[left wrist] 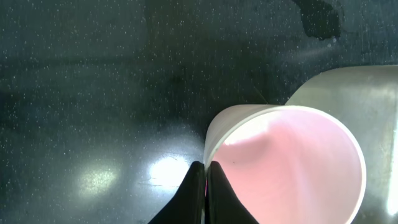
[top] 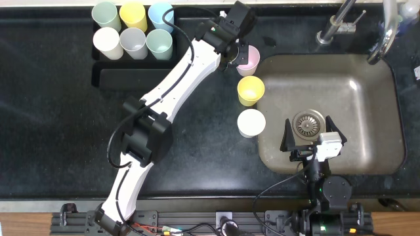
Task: Store Cups
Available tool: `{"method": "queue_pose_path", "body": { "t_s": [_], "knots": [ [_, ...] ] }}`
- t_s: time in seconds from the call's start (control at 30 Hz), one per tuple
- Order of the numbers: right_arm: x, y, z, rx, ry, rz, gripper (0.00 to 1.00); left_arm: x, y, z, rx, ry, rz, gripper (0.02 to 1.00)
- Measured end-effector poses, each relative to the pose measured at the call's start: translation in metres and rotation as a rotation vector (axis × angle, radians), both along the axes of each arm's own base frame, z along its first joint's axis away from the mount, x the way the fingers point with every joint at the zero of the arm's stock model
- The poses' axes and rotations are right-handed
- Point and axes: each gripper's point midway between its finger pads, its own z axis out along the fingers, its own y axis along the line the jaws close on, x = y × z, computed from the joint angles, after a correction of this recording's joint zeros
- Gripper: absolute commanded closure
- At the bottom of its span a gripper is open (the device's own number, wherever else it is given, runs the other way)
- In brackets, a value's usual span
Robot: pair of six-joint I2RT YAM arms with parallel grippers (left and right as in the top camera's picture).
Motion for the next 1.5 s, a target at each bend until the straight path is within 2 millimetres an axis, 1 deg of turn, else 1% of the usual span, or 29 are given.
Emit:
{"method": "queue_pose_path", "body": {
  "t_s": [0.4, 0.53, 0.63, 0.83, 0.93, 1.1, 1.33, 1.4, 1.5],
  "knots": [
    [0.000, 0.000, 0.000, 0.000, 0.000, 0.000, 0.005, 0.001, -0.002, 0.001, -0.006, 0.003, -0.002, 0.982],
    [0.000, 0.000, 0.000, 0.000, 0.000, 0.000, 0.005, -0.005, 0.001, 0.003, 0.008, 0.034, -0.006, 0.982],
    [0.000, 0.000, 0.000, -0.001, 0.000, -0.001, 0.005, -0.008, 0.004, 0.013, 0.014, 0.045, -0.004, 0.982],
    [0.000, 0.000, 0.000, 0.000, 0.000, 0.000, 0.003, -0.003, 0.011, 0.052, -0.019, 0.008, 0.009, 0.982],
    [0.000, 0.000, 0.000, 0.000, 0.000, 0.000, 0.007, -0.008, 0.023, 0.065, -0.011, 0.031, 0.020, 0.982],
    [0.000, 0.000, 0.000, -0.001, 0.000, 0.000, 0.005, -0.030, 0.060, 0.080, 0.044, 0.126, 0.057, 0.982],
    [0.000, 0.000, 0.000, 0.000, 0.000, 0.000, 0.005, -0.037, 0.104, 0.103, 0.065, 0.156, 0.119, 0.980],
    [0.000, 0.000, 0.000, 0.000, 0.000, 0.000, 0.005, -0.040, 0.116, 0.115, 0.072, 0.143, 0.135, 0.982],
    [0.000, 0.000, 0.000, 0.000, 0.000, 0.000, 0.005, -0.041, 0.130, 0.140, 0.063, 0.085, 0.160, 0.982]
  ]
}}
